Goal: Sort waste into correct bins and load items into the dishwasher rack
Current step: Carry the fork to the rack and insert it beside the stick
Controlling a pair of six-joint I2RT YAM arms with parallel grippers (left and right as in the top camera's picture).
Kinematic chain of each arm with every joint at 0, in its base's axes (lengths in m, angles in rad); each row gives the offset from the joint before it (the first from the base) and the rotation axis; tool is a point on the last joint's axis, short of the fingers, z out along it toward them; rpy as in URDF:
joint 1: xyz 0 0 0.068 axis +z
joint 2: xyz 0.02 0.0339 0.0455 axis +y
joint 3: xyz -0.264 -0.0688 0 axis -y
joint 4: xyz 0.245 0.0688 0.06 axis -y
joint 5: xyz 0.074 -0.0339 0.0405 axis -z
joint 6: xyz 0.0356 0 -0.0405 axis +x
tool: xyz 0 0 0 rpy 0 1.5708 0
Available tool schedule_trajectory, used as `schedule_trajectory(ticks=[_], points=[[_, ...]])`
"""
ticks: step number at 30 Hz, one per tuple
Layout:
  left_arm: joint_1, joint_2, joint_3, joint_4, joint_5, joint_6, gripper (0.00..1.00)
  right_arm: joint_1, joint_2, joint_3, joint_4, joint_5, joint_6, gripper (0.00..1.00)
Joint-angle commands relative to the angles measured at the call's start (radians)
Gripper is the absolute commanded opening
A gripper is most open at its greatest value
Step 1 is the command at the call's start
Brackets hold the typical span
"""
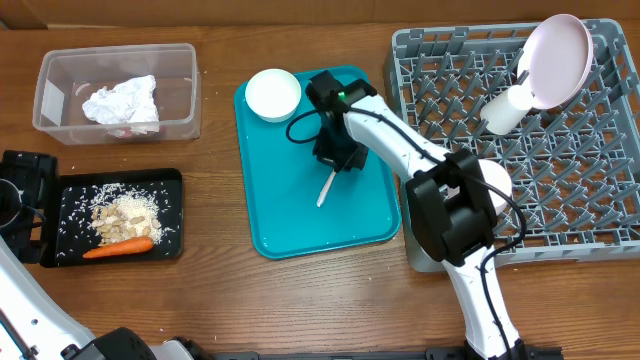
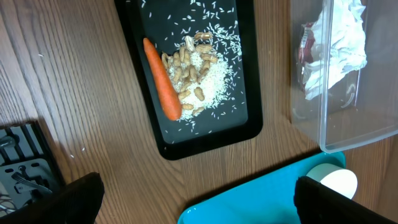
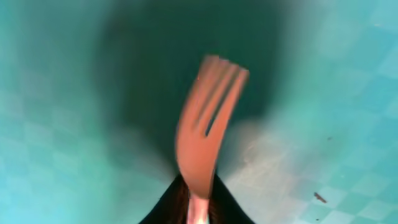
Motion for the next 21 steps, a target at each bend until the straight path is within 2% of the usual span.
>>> schedule_trajectory(ticks=[1, 4, 12, 15, 17, 21], points=[[-0.002, -0.001, -0.005, 0.002, -0.006, -0.009, 1.0, -0.008, 0.004, -0.03, 0.001, 0.026, -0.036, 0.11], [-0.002, -0.001, -0.005, 0.002, -0.006, -0.009, 1.0, -0.01, -0.032, -0.03, -0.006, 0.026, -0.058, 0.04], [-0.002, -0.001, -0.005, 0.002, -0.006, -0.009, 1.0, -0.064, -0.195, -0.024, -0.048, 0.026, -0.197, 0.04], [-0.002, -0.001, -0.005, 0.002, -0.006, -0.009, 1.0, -0.127, -0.283, 0.005, -0.081, 0.026, -0.306, 0.04], [-0.002, -0.001, -0.005, 0.002, -0.006, -0.009, 1.0, -0.19, -0.357, 0.039, -0.107, 0.026, -0.441, 0.04], [-0.002, -0.001, -0.005, 0.002, -0.006, -0.009, 1.0, -0.291, -0.444, 0.065, -0.106, 0.021, -0.584, 0.04]])
